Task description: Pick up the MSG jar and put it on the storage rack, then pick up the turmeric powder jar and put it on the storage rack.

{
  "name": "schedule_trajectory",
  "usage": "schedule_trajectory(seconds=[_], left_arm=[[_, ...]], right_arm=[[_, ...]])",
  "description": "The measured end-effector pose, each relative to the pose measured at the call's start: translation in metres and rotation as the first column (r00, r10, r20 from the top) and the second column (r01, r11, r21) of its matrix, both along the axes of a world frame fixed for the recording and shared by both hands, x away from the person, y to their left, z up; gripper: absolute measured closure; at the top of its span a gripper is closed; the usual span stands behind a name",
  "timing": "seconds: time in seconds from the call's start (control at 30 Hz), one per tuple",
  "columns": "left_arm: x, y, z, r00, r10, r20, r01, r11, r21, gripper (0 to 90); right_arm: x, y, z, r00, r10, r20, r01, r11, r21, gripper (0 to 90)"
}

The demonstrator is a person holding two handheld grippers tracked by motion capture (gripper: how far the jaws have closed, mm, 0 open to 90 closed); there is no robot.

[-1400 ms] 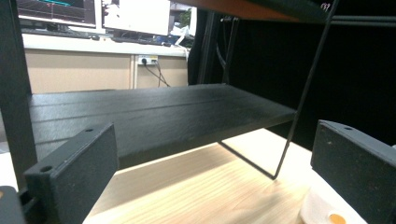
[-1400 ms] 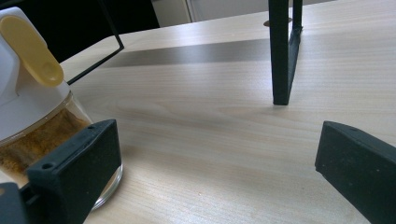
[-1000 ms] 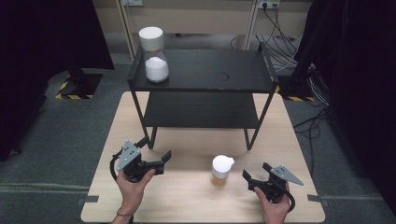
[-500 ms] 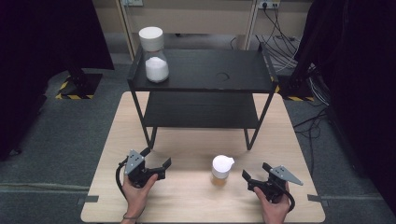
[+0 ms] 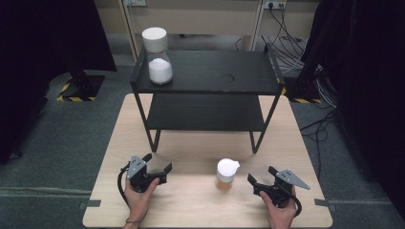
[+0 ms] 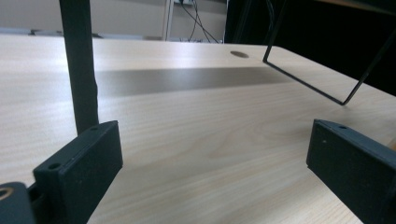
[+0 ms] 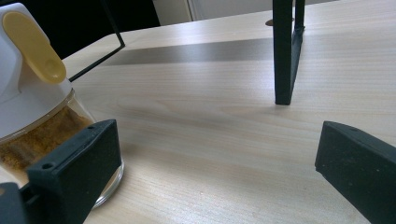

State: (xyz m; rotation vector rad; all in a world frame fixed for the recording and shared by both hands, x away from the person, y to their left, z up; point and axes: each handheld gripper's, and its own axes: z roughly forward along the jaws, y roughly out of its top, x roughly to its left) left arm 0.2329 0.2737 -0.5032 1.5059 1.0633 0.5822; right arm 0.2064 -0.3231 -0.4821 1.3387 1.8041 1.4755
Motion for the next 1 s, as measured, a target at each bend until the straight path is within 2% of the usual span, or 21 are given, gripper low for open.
schedule_trajectory(seconds=[0.23, 0.47, 0.8, 1.0], left_arm=[[0.0039, 0.0044, -0.0017, 0.9997, -0.015, -0.018, 0.015, 0.9998, -0.01, 2.2], [0.0032, 0.0021, -0.0002, 0.9998, -0.006, -0.02, 0.006, 1.0, 0.004, 1.7], [0.003, 0.0039, -0.001, 0.9996, 0.0, -0.028, -0.001, 0.9999, -0.014, 1.7], [0.0036, 0.0029, -0.0001, 0.9997, 0.003, -0.025, -0.003, 1.0, 0.0, 1.8]], right_arm=[[0.0003, -0.0006, -0.0002, 1.0, 0.002, 0.0, -0.002, 1.0, 0.003, 0.5], [-0.0003, 0.0001, -0.0002, 1.0, 0.0, 0.002, 0.0, 1.0, -0.002, 0.5], [-0.0008, 0.001, 0.0002, 1.0, 0.001, 0.003, -0.001, 1.0, -0.007, 0.5], [-0.0009, 0.0011, 0.0003, 1.0, 0.001, 0.003, 0.0, 1.0, -0.007, 0.5]])
